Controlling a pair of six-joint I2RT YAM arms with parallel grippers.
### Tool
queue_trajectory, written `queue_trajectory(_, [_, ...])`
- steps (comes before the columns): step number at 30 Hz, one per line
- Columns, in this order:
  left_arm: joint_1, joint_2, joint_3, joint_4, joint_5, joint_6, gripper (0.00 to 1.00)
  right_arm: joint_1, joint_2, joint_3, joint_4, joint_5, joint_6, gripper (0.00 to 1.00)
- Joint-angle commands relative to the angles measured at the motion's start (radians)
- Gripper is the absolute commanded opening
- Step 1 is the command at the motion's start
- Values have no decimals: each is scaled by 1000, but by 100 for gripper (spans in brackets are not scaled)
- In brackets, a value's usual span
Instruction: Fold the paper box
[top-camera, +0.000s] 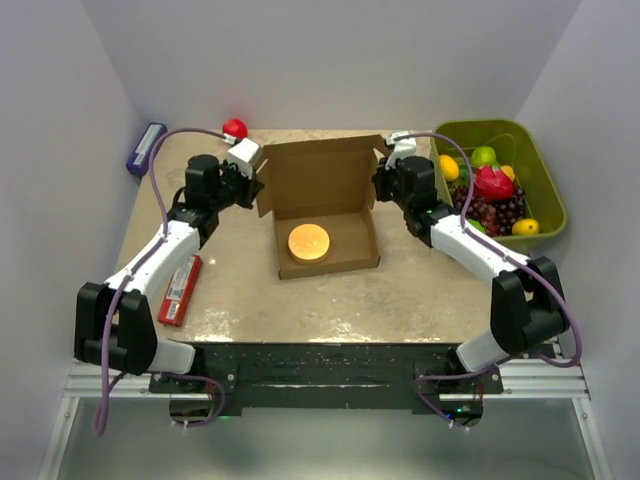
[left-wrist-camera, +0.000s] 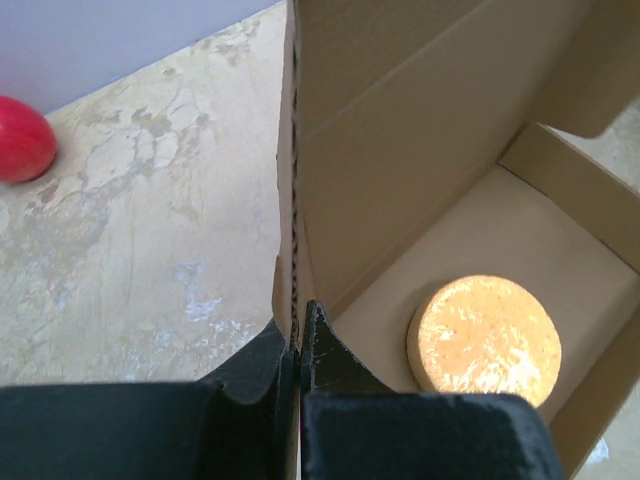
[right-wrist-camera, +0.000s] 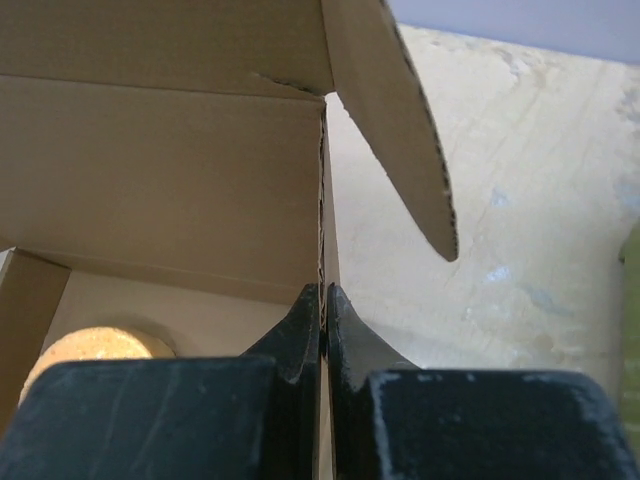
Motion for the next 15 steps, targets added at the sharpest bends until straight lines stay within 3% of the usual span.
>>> queue_trajectory(1, [-42, 29, 48, 56, -127, -141, 0, 72, -85, -70, 140, 187, 104, 0])
queue_trajectory(6, [-104, 45, 42, 108, -231, -243, 0, 128, -111, -113, 167, 310, 154, 0])
queue_trajectory(15, [-225, 124, 84, 228, -406, -330, 0, 149, -98, -77, 184, 365, 194, 0])
